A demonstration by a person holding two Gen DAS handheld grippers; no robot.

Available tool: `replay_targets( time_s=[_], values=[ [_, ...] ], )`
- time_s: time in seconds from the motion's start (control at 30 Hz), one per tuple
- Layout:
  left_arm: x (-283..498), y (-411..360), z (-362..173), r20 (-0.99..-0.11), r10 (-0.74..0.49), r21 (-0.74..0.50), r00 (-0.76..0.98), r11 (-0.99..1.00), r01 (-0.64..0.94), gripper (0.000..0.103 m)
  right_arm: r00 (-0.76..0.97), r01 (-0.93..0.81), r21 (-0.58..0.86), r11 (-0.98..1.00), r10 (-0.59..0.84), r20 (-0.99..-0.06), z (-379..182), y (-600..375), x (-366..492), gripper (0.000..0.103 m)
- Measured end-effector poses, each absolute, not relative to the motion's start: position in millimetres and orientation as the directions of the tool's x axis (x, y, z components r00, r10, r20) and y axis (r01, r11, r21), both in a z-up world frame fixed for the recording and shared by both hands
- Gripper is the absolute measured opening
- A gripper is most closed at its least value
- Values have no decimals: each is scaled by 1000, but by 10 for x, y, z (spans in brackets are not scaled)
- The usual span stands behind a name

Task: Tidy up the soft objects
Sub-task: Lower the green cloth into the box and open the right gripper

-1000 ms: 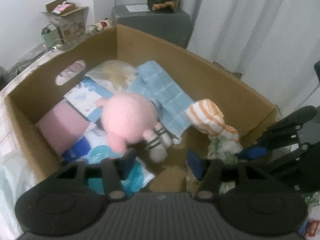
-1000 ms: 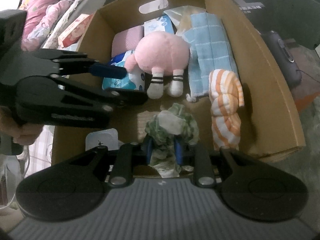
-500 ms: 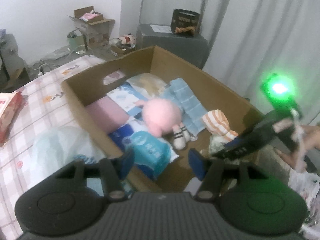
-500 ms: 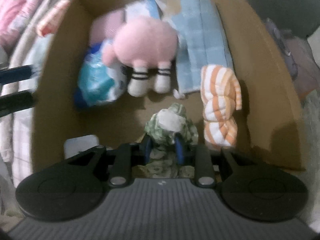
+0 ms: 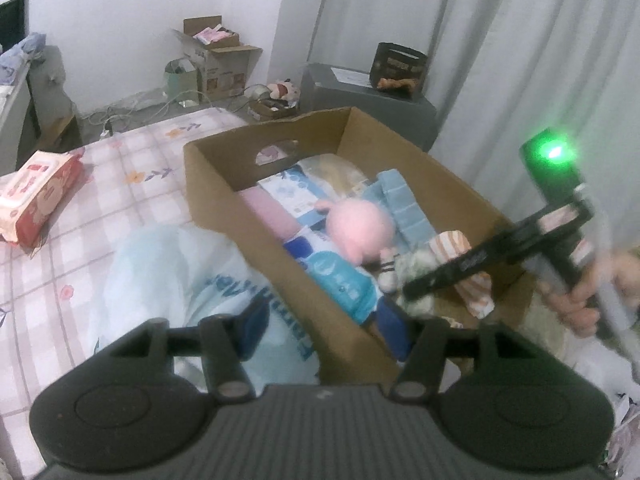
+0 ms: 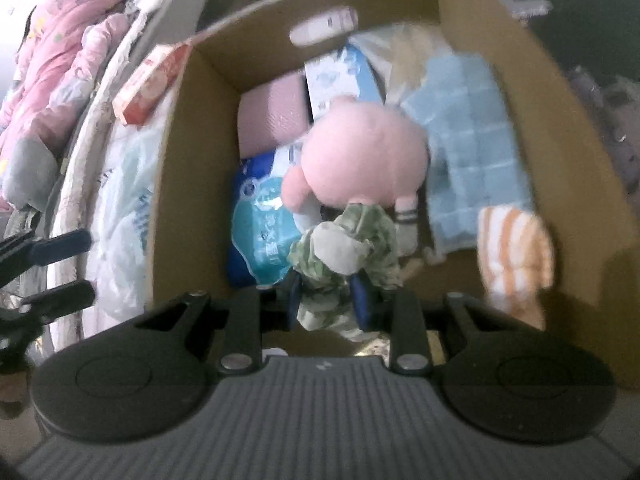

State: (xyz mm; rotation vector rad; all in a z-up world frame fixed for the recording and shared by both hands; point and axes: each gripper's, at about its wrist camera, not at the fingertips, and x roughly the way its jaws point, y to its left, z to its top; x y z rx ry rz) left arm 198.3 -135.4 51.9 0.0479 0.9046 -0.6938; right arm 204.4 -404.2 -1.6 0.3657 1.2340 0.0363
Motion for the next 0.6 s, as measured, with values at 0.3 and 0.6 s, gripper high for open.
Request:
replay_targets(
  time_s=[0.3,0.6],
  values=[
    [1971,-1260,507,-724,-549,-263,417,779,569,61,234,260,212,942,152,-960,-360,-4118,1966,25],
    [1875,-1251,480,-724,-550,-259,417,777,574,62,333,374,370,851,249,-910,-197,-4319,1898,34]
  ],
)
